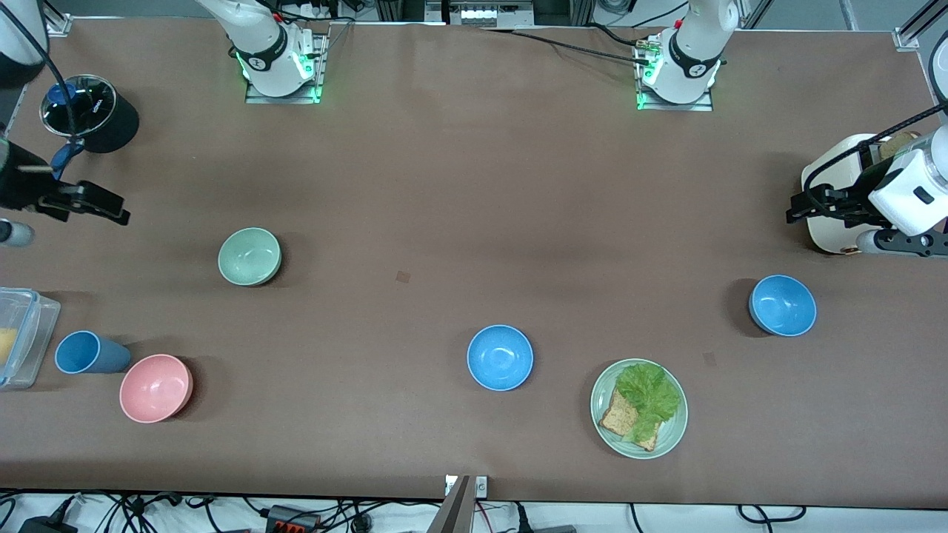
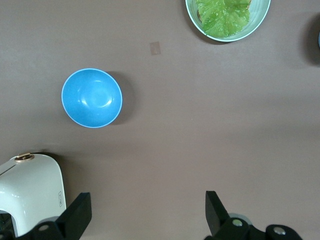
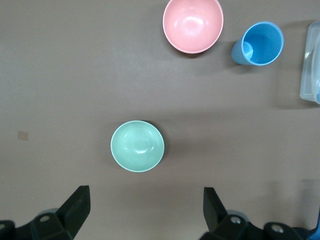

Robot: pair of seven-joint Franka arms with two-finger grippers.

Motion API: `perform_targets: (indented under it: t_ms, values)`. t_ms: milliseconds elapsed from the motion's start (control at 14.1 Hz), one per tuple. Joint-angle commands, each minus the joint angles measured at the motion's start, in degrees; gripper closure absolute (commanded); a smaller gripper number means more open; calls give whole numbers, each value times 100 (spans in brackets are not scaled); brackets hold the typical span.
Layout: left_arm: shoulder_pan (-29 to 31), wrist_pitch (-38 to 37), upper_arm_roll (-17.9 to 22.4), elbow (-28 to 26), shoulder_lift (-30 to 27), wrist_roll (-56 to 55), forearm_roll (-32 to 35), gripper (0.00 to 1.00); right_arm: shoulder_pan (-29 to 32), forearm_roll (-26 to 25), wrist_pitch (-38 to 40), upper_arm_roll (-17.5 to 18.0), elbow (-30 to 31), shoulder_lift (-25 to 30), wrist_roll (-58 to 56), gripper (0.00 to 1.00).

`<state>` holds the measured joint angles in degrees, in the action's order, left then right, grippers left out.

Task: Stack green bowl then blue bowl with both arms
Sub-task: 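Reach the right gripper down to the mint-green bowl rim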

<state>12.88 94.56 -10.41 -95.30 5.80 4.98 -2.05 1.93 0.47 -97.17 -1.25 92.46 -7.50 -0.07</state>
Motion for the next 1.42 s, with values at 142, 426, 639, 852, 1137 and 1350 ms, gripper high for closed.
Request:
perform_targets:
  t_ms: [142,426,639,852,1137,1350]
  values:
    - [31,-157,21,214,97,20,-138,0,-35,-55,-688,2,412,-884,-72,0]
    - [48,-148,30,214,105,29,-138,0,-44,-55,-1277,10,1133,-1358,-90,0]
    - [48,-148,30,214,105,29,-138,0,-35,-64,-1419,19,1222,-1868,-90,0]
    - [48,-148,30,214,105,29,-138,0,-9,-73,-1445,10,1292,-2132,-90,0]
    - [40,-157,21,266,105,-23,-129,0,0,-55,-1604,19,1380,-2353,-38,63]
    - [31,-297,21,293,105,-24,-129,0,26,-11,-1613,19,1380,-2406,-29,97]
